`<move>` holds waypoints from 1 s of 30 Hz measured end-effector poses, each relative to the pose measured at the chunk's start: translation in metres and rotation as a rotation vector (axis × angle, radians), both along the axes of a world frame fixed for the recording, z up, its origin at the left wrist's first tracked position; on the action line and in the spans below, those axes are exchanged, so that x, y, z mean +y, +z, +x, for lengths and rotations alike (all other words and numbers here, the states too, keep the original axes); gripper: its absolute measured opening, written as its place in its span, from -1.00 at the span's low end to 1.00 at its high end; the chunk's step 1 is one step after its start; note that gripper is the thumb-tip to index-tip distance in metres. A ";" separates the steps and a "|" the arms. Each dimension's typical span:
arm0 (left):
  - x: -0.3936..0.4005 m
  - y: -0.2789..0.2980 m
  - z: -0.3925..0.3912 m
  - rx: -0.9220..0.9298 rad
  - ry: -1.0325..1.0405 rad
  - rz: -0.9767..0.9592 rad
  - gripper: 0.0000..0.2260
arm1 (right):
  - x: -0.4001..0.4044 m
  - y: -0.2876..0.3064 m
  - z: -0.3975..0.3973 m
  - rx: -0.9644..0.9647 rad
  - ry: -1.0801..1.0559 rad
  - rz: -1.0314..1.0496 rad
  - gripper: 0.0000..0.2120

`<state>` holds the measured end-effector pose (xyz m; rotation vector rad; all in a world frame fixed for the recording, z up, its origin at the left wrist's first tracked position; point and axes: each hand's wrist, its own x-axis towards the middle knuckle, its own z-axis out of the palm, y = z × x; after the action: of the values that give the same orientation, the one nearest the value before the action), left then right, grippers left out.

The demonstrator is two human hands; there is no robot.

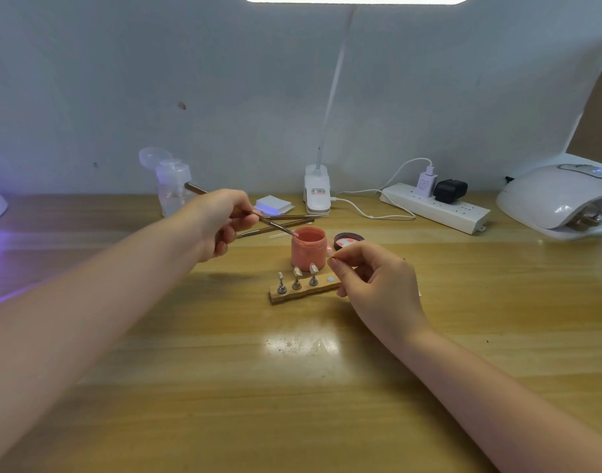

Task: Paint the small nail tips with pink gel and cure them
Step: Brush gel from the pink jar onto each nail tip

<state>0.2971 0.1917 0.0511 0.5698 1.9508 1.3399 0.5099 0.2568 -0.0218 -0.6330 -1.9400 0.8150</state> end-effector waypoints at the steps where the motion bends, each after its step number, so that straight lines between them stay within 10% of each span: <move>1: -0.002 -0.002 -0.001 0.002 0.016 0.022 -0.90 | 0.000 0.000 0.000 -0.002 -0.002 -0.001 -0.96; 7: -0.016 -0.015 0.020 0.010 0.097 0.380 -0.85 | 0.000 0.000 0.000 -0.005 -0.024 0.003 -0.98; 13: -0.049 -0.048 0.069 0.523 -0.110 0.710 -0.87 | 0.000 0.000 0.000 0.001 -0.038 -0.029 -0.98; 19: -0.063 -0.055 0.084 0.832 -0.245 0.652 -0.88 | 0.001 0.000 0.001 -0.011 -0.043 -0.032 -0.92; 30: -0.067 -0.057 0.085 0.829 -0.240 0.714 -0.88 | 0.002 0.000 0.001 -0.009 -0.049 -0.014 -0.96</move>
<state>0.3818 0.1243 -0.0059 1.8810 1.8213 1.7998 0.5109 0.2585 -0.0223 -0.6907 -1.9213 0.7968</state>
